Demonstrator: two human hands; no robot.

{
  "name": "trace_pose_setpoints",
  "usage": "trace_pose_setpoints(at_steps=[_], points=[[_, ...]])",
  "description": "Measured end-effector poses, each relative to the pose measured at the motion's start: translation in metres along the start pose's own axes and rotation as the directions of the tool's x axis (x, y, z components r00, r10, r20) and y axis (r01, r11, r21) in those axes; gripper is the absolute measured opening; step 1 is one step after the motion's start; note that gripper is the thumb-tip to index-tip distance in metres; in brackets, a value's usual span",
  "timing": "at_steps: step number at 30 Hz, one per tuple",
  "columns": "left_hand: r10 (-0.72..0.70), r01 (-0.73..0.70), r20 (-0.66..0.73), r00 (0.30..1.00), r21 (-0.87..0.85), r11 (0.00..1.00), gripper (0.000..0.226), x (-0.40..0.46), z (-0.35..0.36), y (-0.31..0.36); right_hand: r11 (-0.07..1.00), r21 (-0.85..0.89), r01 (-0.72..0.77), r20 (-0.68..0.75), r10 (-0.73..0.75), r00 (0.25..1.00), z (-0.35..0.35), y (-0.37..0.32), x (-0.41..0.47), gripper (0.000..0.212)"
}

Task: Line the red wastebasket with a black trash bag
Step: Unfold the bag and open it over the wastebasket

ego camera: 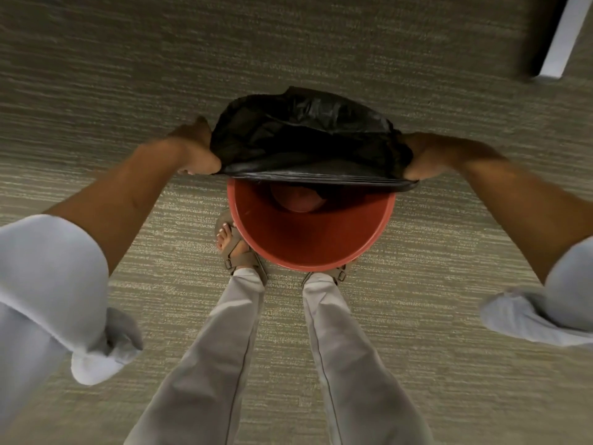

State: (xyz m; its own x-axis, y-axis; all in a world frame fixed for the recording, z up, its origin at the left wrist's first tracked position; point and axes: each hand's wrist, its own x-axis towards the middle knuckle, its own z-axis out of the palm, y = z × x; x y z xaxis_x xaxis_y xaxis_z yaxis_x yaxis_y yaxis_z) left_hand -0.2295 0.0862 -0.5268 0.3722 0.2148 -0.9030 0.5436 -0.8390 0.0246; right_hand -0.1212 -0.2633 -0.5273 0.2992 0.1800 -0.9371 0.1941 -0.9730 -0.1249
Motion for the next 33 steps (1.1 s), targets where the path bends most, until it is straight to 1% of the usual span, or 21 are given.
trace_pose_setpoints(at_steps=[3,4,5,6,7,8,9,10,11,12,13,14,15,17,19,21,24,26,27,30,33], points=[[-0.033,0.038,0.052,0.998,-0.107,0.994,0.033,0.003,0.003,-0.007,1.0,0.019,0.013,0.013,-0.013,1.0,0.002,0.004,-0.002,0.059],[-0.037,0.048,0.073,0.997,-0.149,0.988,0.036,0.006,0.003,-0.01,0.999,0.032,0.016,-0.008,-0.015,1.0,0.002,0.005,-0.002,0.059],[-0.044,0.06,0.091,0.995,-0.191,0.98,0.051,0.01,0.003,-0.012,0.998,0.056,0.014,-0.03,-0.013,0.999,0.002,0.007,-0.001,0.06],[-0.049,0.07,0.095,0.994,-0.232,0.97,0.076,0.013,0.001,-0.012,0.997,0.082,0.015,-0.047,-0.011,0.999,0.002,0.008,-0.001,0.061],[-0.046,0.053,0.033,0.998,-0.277,0.959,0.099,0.012,-0.001,-0.01,0.994,0.105,0.021,-0.06,-0.015,0.998,0.001,0.009,0.0,0.063],[-0.023,-0.007,-0.086,0.996,-0.332,0.943,0.111,0.01,-0.006,-0.007,0.992,0.12,0.037,-0.073,-0.028,0.997,0.001,0.01,0.0,0.065],[0.05,-0.149,-0.273,0.961,-0.355,0.923,0.108,0.007,-0.01,-0.002,0.989,0.135,0.059,-0.091,-0.047,0.995,0.001,0.01,0.001,0.067],[0.176,-0.348,-0.493,0.852,-0.285,0.893,0.086,0.003,-0.015,0.003,0.986,0.146,0.082,-0.113,-0.066,0.991,0.001,0.01,0.001,0.07],[0.323,-0.518,-0.659,0.679,-0.119,0.847,0.057,-0.002,-0.018,0.008,0.983,0.155,0.102,-0.137,-0.081,0.987,0.001,0.009,0.002,0.072],[0.458,-0.614,-0.708,0.537,0.044,0.788,0.038,-0.008,-0.02,0.015,0.98,0.16,0.118,-0.159,-0.093,0.983,0.002,0.009,0.003,0.075],[0.562,-0.657,-0.669,0.487,0.144,0.74,0.032,-0.01,-0.02,0.023,0.977,0.165,0.134,-0.176,-0.104,0.979,0.003,0.009,0.004,0.076],[0.629,-0.671,-0.588,0.509,0.187,0.718,0.031,-0.011,-0.02,0.031,0.974,0.171,0.147,-0.187,-0.115,0.976,0.005,0.009,0.005,0.078],[0.667,-0.663,-0.496,0.556,0.22,0.716,0.03,-0.007,-0.017,0.039,0.971,0.178,0.158,-0.192,-0.124,0.974,0.006,0.01,0.006,0.08],[0.679,-0.612,-0.37,0.634,0.297,0.733,0.03,0.008,-0.009,0.05,0.97,0.169,0.175,-0.193,-0.142,0.971,0.007,0.01,0.007,0.086],[0.667,-0.589,-0.301,0.681,0.315,0.744,0.042,0.02,-0.006,0.057,0.973,0.139,0.184,-0.194,-0.156,0.969,0.007,0.013,0.01,0.095],[0.633,-0.564,-0.292,0.717,0.289,0.773,0.049,0.029,-0.008,0.061,0.977,0.123,0.177,-0.184,-0.153,0.971,0.008,0.015,0.013,0.102],[0.548,-0.516,-0.297,0.782,0.185,0.837,0.051,0.04,-0.017,0.069,0.979,0.096,0.181,-0.19,-0.16,0.969,0.008,0.018,0.017,0.104],[0.474,-0.46,-0.257,0.842,0.116,0.88,0.057,0.051,-0.021,0.073,0.979,0.088,0.184,-0.187,-0.165,0.968,0.008,0.018,0.019,0.104],[0.436,-0.423,-0.233,0.869,0.107,0.9,0.058,0.059,-0.022,0.073,0.979,0.09,0.18,-0.178,-0.162,0.971,0.008,0.018,0.021,0.104],[0.334,-0.325,-0.172,0.927,0.08,0.942,0.051,0.076,-0.022,0.072,0.986,0.097,0.136,-0.157,-0.12,0.98,0.014,0.025,0.025,0.095],[0.306,-0.303,-0.147,0.941,0.042,0.952,0.048,0.073,-0.014,0.066,0.989,0.099,0.11,-0.109,-0.099,0.989,0.025,0.033,0.019,0.082]])
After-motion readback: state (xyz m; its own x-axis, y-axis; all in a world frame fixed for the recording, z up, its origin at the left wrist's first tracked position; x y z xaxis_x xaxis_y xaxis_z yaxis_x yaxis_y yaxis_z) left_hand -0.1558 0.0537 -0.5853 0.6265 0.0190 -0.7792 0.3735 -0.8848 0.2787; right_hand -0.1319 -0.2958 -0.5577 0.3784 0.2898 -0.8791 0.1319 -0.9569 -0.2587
